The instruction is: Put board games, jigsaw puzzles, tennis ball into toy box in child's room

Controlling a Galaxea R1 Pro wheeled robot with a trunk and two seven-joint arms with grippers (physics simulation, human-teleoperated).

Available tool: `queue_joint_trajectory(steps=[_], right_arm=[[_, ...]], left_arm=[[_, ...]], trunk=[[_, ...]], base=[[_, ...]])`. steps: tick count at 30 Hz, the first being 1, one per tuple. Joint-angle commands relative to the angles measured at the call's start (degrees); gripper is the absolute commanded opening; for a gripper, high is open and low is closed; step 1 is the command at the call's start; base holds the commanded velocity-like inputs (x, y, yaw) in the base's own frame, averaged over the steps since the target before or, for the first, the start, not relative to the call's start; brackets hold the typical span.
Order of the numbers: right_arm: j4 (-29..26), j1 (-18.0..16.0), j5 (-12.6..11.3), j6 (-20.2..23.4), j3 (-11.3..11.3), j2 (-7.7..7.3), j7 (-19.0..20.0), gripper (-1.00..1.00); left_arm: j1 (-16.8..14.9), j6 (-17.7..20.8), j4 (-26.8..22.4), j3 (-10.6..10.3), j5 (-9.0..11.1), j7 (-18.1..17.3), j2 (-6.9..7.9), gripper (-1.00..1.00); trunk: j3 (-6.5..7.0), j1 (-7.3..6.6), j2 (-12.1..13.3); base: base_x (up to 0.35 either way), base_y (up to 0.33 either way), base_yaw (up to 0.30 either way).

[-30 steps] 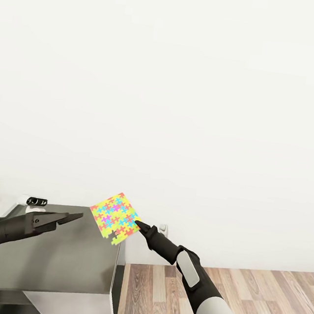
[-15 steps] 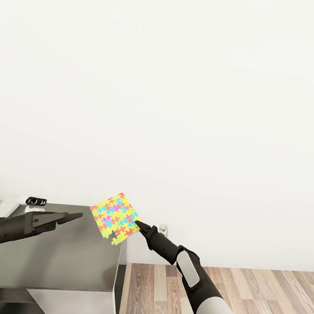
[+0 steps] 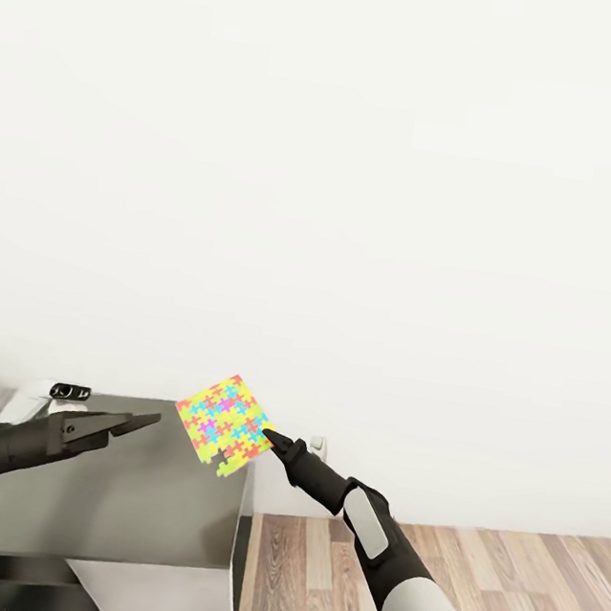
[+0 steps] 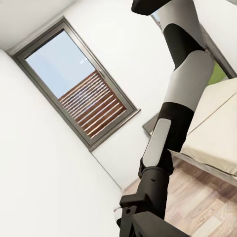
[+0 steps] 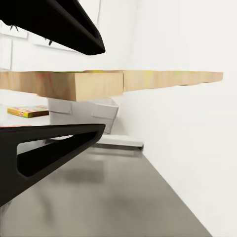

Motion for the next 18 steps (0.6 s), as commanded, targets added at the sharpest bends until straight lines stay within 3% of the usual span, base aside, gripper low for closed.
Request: queue_joint_trajectory(steps=[1,7,18], right_arm=[[0.0,0.0,-0.4,0.4,0.0,0.00,-0.1,-1.00],[0.0,0.0,-0.4,0.4,0.0,0.00,-0.1,-1.00],[0.0,0.0,-0.4,0.4,0.0,0.00,-0.1,-1.00]], left_arm=[[-0.1,0.6,0.0,0.0,0.0,-0.2,0.01,1.00],[-0.1,0.6,0.0,0.1,0.0,-0.2,0.01,1.00],[-0.1,0.6,0.0,0.2,0.0,-0.2,0.01,1.00]], trunk=[[-0.08,0.04,-0.1],[0.12,0.04,-0.1],[0.16,0.04,-0.1]], base=[[0.000,0.002,0.203],[0.000,0.001,0.184],[0.000,0.000,0.020]])
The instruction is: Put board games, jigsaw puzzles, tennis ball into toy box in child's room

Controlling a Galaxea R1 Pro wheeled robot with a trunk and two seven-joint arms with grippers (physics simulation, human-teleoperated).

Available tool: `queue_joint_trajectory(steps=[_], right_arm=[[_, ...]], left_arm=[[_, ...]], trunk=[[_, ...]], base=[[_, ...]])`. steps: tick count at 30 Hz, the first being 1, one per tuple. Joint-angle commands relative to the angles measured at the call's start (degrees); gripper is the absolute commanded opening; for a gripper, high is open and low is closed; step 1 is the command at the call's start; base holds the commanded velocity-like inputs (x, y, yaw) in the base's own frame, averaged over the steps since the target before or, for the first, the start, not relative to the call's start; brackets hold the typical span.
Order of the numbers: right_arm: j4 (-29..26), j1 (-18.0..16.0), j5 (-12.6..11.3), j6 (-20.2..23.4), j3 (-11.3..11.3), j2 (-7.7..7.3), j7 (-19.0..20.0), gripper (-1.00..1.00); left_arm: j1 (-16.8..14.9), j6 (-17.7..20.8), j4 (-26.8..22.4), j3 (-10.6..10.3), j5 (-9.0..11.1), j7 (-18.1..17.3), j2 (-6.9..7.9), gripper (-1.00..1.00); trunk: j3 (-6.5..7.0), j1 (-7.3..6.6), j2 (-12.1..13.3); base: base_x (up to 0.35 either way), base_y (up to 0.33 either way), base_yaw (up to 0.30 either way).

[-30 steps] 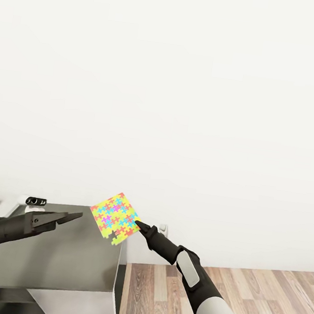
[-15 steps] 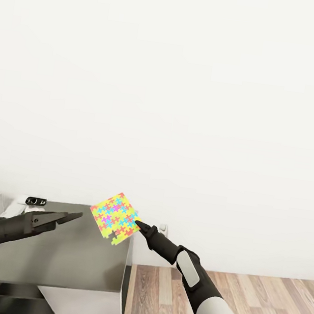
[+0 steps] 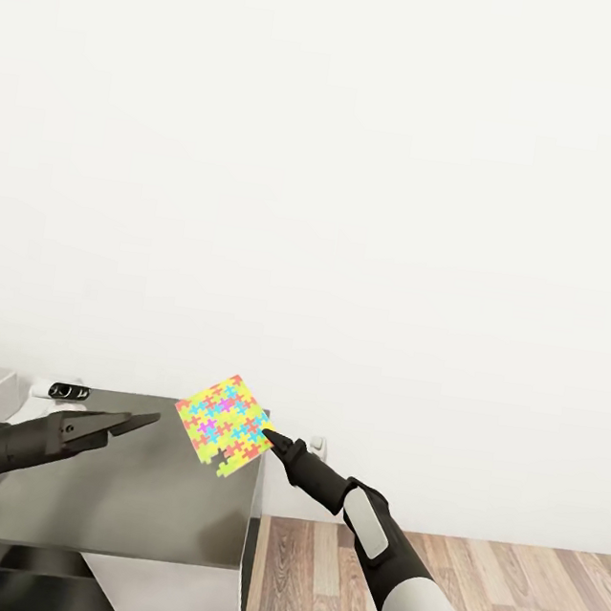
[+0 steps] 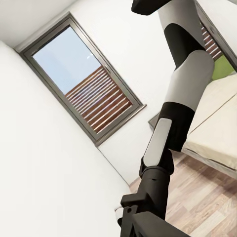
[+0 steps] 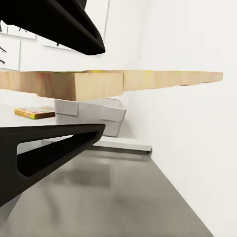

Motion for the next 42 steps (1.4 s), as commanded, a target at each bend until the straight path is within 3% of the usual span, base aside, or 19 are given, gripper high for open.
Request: queue_joint_trajectory(steps=[1,16,27,30,31,36,42], right_arm=[[0.0,0.0,-0.4,0.4,0.0,0.00,-0.1,-1.00],[0.0,0.0,-0.3,0.4,0.0,0.00,-0.1,-1.00],[-0.5,-0.1,0.1,1.2,0.1,0.00,-0.1,-1.00],[-2.2,-0.1,0.3,3.3,0.1,0.00,-0.8,-1.00],[-3.7,-0.1,0.5,5.1,0.2,0.00,-2.6,-1.00],[-5.7,-0.3,0.5,8.5,0.1,0.00,-11.5,-1.00],[-6.0,-2.5,0.5,12.7,-0.1,0.00,-14.1,-1.00]], left_arm=[[0.0,0.6,0.0,0.0,0.0,-0.2,0.02,1.00],[0.0,0.6,-0.2,0.0,0.1,-0.2,0.02,1.00],[-0.2,0.7,-1.4,-0.2,-0.4,-0.2,0.62,1.00],[-0.5,0.7,-1.4,-0.2,-0.8,-0.2,2.13,1.00],[-1.4,0.7,-1.3,-0.2,-1.9,-0.2,3.59,1.00],[-6.2,0.7,0.2,-0.4,-6.6,-0.2,7.86,1.00],[-10.8,0.7,3.6,-0.9,-8.0,-0.2,11.46,1.00]], trunk=[[-0.13,0.03,-0.1],[-0.13,0.03,-0.1],[0.16,0.03,-0.1],[0.23,0.03,-0.1],[0.24,0.03,-0.1],[0.25,0.03,-0.1],[0.25,0.03,-0.1]], base=[[0.000,0.000,0.000],[0.000,0.000,0.010],[0.000,0.000,0.229],[0.000,0.000,0.167],[0.000,0.000,0.057],[0.000,0.000,0.021],[0.000,0.000,0.003]])
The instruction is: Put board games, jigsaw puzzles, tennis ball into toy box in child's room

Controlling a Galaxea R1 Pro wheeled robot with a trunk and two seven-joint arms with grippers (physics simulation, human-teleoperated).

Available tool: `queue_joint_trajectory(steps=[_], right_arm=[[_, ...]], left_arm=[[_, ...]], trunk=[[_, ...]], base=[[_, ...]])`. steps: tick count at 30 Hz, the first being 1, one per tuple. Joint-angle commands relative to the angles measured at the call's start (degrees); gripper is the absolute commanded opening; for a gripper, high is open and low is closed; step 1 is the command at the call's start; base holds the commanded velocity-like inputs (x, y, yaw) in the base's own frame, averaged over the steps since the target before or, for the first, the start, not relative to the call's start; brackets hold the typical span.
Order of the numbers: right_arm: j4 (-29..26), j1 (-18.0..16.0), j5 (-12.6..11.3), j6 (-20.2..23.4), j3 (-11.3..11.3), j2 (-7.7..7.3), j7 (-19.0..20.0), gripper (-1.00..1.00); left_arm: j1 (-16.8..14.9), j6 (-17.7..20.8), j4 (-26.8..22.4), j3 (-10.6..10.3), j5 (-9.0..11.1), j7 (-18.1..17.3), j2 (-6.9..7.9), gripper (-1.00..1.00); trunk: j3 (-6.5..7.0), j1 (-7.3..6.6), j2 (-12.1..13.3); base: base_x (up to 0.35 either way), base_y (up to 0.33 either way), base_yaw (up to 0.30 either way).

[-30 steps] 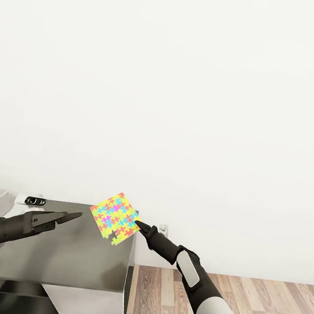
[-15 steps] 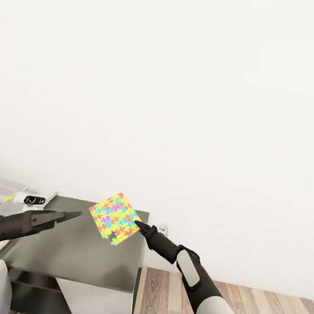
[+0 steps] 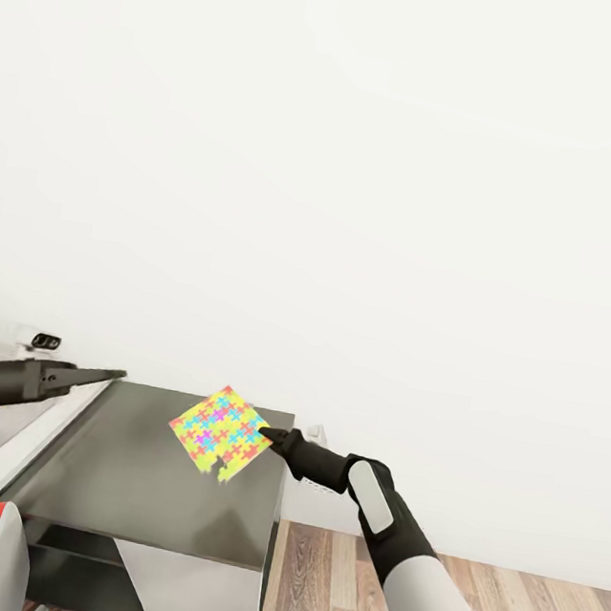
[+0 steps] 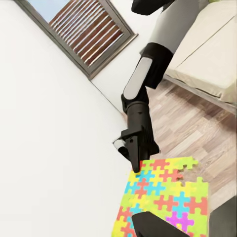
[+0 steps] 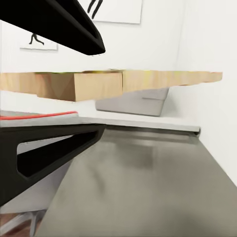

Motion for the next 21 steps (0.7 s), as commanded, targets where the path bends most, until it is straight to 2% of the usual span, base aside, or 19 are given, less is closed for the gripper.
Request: queue_joint_trajectory(steps=[1,7,10,17,19,21], right_arm=[[0.0,-0.3,0.2,0.3,0.0,0.00,0.1,-1.00],[0.0,-1.3,-0.1,0.6,-0.1,0.00,0.2,-1.00],[-0.6,-1.5,-0.1,0.7,-0.2,0.00,0.1,-1.00],[-5.7,-2.0,-0.2,1.0,-0.2,0.00,-0.4,-1.00],[-6.6,-2.0,-0.2,1.2,-0.1,0.00,-0.5,-1.00],[-7.1,-2.0,-0.2,1.3,-0.1,0.00,-0.5,-1.00]], left_arm=[[-0.3,0.6,0.1,-0.1,-0.2,-0.2,0.17,1.00],[-3.5,0.6,1.4,-0.6,-3.6,-0.2,2.14,1.00],[-4.7,0.6,3.2,-0.5,-4.2,-0.2,2.98,1.00],[-7.0,0.6,7.2,-0.6,-4.9,-0.2,5.10,1.00],[-7.1,0.6,7.4,-0.6,-5.7,-0.2,5.32,1.00],[-7.3,0.6,7.6,-0.6,-7.4,-0.2,5.49,1.00]], trunk=[[-0.13,0.04,-0.1],[-0.13,0.04,-0.1],[-0.13,0.04,-0.1],[-0.13,0.04,-0.1],[-0.13,0.04,-0.1],[-0.13,0.04,-0.1]], base=[[0.000,0.000,0.000],[0.000,0.000,0.000],[0.000,0.000,0.000],[0.000,0.000,0.000],[0.000,0.000,0.000],[0.000,0.000,0.000]])
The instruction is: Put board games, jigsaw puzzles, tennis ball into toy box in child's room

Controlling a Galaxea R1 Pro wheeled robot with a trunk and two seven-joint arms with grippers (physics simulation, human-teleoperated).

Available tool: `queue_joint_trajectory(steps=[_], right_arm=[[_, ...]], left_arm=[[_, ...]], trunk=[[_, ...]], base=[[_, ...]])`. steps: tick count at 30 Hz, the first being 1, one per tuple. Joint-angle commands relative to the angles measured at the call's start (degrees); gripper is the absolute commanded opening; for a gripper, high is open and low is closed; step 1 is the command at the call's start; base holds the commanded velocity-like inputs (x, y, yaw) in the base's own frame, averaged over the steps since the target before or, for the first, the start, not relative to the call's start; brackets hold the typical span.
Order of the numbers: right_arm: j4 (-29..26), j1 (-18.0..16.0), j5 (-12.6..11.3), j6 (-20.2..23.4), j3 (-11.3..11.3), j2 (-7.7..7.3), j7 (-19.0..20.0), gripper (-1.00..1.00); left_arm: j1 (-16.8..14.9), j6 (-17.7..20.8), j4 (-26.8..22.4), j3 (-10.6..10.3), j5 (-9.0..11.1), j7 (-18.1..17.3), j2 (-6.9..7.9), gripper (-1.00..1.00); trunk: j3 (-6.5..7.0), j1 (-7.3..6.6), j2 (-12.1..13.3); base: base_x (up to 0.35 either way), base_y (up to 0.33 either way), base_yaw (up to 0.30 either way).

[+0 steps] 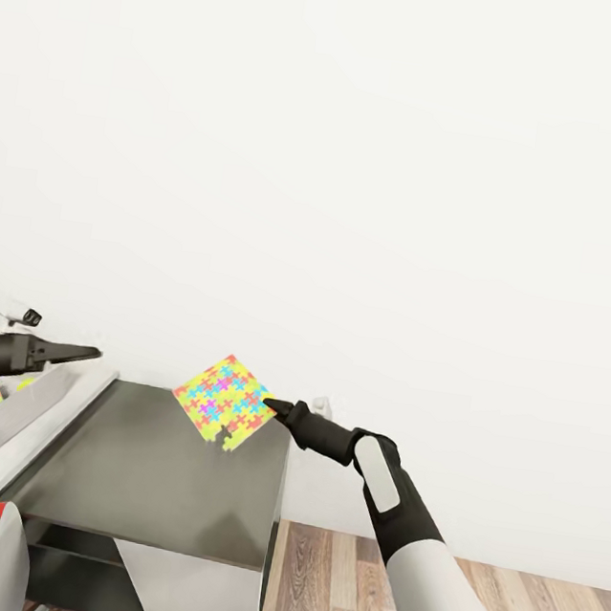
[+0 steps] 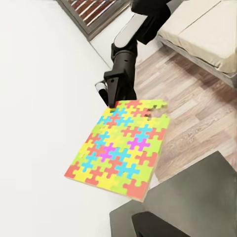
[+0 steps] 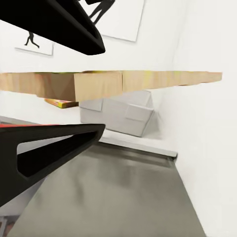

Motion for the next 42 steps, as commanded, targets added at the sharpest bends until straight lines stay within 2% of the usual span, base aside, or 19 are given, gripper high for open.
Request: queue_joint_trajectory(steps=[1,4,7,15,20,26,31,35,38,42], right_arm=[[-0.1,-0.1,0.1,0.2,0.0,0.01,0.1,-1.00],[-0.3,0.0,0.2,0.3,0.0,0.01,0.1,-1.00],[-0.4,0.0,0.2,0.3,0.0,0.01,0.1,-1.00],[-0.4,0.0,0.7,0.3,0.1,0.01,0.1,-1.00],[-0.5,0.0,0.7,0.3,0.1,0.01,-0.3,-1.00],[-0.5,-0.2,0.6,0.2,0.2,0.01,-1.8,-1.00],[-0.5,-4.3,0.2,0.2,0.4,0.01,-5.7,-1.00],[-0.3,-8.1,-0.1,0.3,0.6,0.01,-10.5,-1.00],[-0.1,-11.0,-0.3,0.3,0.6,0.01,-13.5,-1.00],[0.0,-12.6,-0.4,0.3,0.7,0.01,-14.5,-1.00]], left_arm=[[-0.2,0.6,0.0,0.0,-0.9,-0.2,0.08,1.00],[-0.5,0.6,0.0,0.0,-2.3,-0.2,0.14,1.00],[-0.6,0.6,0.0,-0.1,-2.8,-0.2,0.17,1.00],[-0.7,0.6,-1.1,-0.1,-3.0,-0.2,0.40,1.00],[-0.7,0.6,-1.2,0.0,-2.8,-0.2,1.86,1.00],[-0.7,0.6,-1.2,0.0,-2.9,-0.2,2.22,1.00],[-0.8,0.6,-1.2,0.0,-3.0,-0.2,2.27,1.00],[-2.7,0.6,-1.1,0.0,-3.5,-0.2,2.33,1.00],[-4.2,0.6,-1.0,0.0,-5.0,-0.2,2.30,1.00],[-5.1,0.6,-1.0,0.0,-7.4,-0.2,2.26,1.00]], trunk=[[-0.13,0.04,-0.1],[-0.13,0.04,-0.1],[-0.13,0.04,-0.1],[-0.13,0.04,-0.1],[-0.13,0.04,-0.1],[-0.11,0.04,-0.1],[0.01,0.04,-0.1],[0.12,0.04,-0.1],[0.18,0.04,-0.1],[0.21,0.04,-0.1]], base=[[0.000,0.000,0.000],[0.000,0.000,0.000],[0.000,0.000,0.000],[-0.126,0.000,0.000],[-0.050,0.000,0.000],[-0.005,0.000,0.097],[-0.001,0.000,0.249],[0.000,0.000,0.273],[0.000,0.000,0.279],[0.000,0.000,0.282]])
